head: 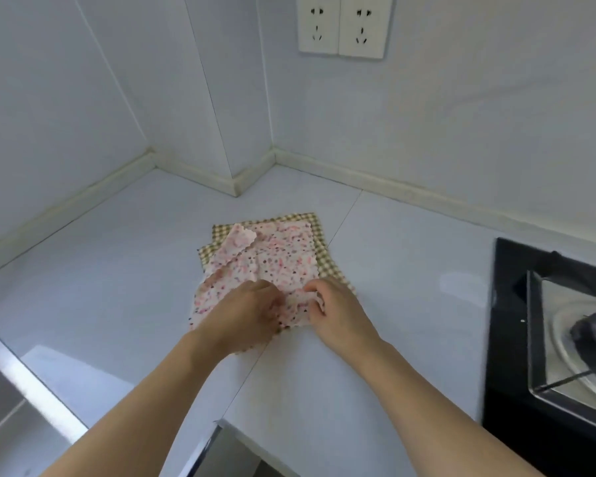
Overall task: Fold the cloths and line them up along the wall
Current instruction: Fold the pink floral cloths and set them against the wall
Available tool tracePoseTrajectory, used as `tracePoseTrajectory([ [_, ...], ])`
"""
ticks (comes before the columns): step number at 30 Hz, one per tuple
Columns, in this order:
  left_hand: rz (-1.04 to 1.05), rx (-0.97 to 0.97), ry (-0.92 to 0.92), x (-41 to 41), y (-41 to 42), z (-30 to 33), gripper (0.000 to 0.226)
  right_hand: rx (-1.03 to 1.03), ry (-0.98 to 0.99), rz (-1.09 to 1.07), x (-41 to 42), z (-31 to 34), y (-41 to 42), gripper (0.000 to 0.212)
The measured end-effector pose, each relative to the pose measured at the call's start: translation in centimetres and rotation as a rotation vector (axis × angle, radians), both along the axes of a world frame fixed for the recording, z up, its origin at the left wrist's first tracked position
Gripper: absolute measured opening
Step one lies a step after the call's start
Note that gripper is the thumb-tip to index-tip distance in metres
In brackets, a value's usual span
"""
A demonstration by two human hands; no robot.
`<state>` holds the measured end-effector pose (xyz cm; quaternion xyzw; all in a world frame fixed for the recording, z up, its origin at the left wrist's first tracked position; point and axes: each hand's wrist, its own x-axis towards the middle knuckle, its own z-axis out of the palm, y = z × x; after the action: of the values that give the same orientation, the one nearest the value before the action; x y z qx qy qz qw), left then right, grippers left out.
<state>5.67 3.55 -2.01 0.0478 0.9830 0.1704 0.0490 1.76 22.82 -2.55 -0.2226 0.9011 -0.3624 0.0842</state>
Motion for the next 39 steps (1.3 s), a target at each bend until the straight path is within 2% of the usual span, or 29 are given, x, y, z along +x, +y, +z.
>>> tracePoseTrajectory([
  [3,-0.035,0.018,0.16,0.6,-0.6,-2.2,0.04,-0.053,0.216,-0.029,0.3,-3.8,-0.8,0.022],
  [6,-0.075,0.024,0.242,1.0,-1.1,-2.6,0.042,-0.039,0.38,-0.047,0.5,-5.3,-0.8,0.025],
  [10,-0.013,0.067,0.288,1.4,-1.6,-3.0,0.033,-0.027,0.396,-0.031,0.5,-5.5,-0.5,0.032],
  [14,-0.046,0.095,0.374,1.6,-1.7,-3.0,0.018,0.044,0.394,-0.03,0.2,-5.5,-0.5,0.04],
  [17,-0.06,0.111,0.395,1.3,-1.5,-3.1,0.015,0.061,0.401,-0.056,0.2,-5.5,-0.7,0.043],
  [20,0.006,0.207,0.417,0.8,-1.2,-2.9,0.014,0.045,0.396,-0.065,0.4,-5.2,-0.8,0.037],
  [23,0.064,0.293,0.457,0.8,-1.1,-2.5,0.013,-0.016,0.406,-0.054,0.7,-4.7,-0.7,0.019],
  [26,-0.032,0.218,0.482,0.9,-0.6,-2.7,0.006,-0.151,0.38,-0.114,1.0,-4.2,-0.4,0.014],
  [28,-0.082,0.136,0.475,0.8,-0.3,-3.2,0.018,-0.22,0.386,-0.152,1.2,-4.1,-0.2,0.016],
  [30,-0.109,0.054,0.501,0.6,-0.2,-3.5,0.023,-0.228,0.447,-0.151,1.4,-4.0,-0.3,0.016],
  [32,-0.098,-0.01,0.587,0.7,-0.3,-2.9,0.019,-0.237,0.527,-0.158,1.9,-3.5,-0.5,0.017],
  [34,-0.036,0.012,0.661,1.4,-0.4,-1.5,0.013,-0.291,0.609,-0.204,2.4,-2.5,-0.4,0.016],
  [36,0.023,0.126,0.641,2.8,-0.2,0.7,0.012,-0.37,0.656,-0.289,3.2,-1.0,-0.1,0.015],
  [39,-0.025,0.347,0.429,5.0,0.5,5.0,0.016,-0.516,0.611,-0.373,4.9,2.8,0.8,0.014],
])
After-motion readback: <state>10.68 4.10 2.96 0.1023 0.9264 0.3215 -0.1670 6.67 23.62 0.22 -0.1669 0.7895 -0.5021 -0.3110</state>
